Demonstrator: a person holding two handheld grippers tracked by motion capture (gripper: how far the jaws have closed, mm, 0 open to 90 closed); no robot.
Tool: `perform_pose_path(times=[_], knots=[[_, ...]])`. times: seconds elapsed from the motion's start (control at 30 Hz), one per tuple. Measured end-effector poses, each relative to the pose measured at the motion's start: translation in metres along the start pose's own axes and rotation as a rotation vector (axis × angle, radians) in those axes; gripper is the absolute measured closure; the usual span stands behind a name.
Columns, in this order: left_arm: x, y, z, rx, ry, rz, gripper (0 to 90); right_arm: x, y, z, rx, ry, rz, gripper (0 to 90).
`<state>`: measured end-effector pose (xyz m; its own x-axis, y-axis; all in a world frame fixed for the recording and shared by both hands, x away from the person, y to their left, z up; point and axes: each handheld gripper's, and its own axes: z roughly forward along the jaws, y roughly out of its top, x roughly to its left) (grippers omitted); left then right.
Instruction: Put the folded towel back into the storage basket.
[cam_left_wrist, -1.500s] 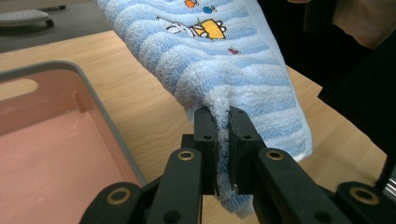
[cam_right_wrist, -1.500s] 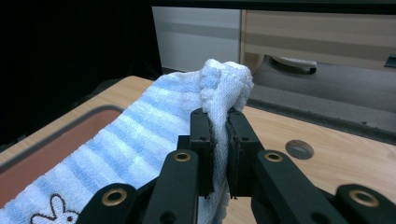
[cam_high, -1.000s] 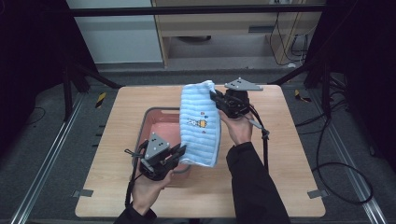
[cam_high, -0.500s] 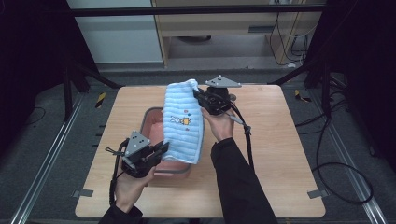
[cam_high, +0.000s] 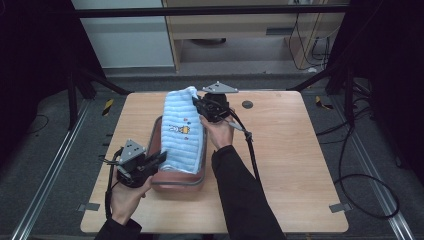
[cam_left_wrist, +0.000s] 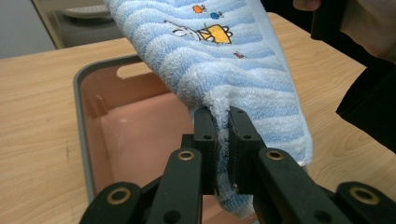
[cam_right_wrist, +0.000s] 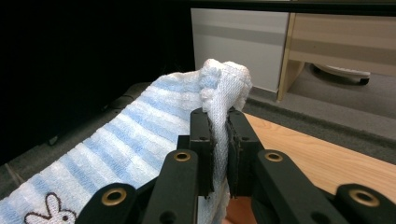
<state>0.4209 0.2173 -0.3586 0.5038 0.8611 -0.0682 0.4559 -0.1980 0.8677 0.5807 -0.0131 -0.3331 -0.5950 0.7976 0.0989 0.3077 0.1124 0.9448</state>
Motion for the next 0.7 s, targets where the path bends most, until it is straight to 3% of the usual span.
perform_pose_path(times=[0.43,0.7], knots=[[0.016,-0.016,0.02,0.069,0.026,-0.004,83.7,0.004,-0.021,0.029,0.052,0.0,0.007,82.8],[0.013,-0.021,0.027,0.097,0.024,0.003,83.7,-0.002,-0.032,0.032,0.072,-0.007,0.015,82.8]])
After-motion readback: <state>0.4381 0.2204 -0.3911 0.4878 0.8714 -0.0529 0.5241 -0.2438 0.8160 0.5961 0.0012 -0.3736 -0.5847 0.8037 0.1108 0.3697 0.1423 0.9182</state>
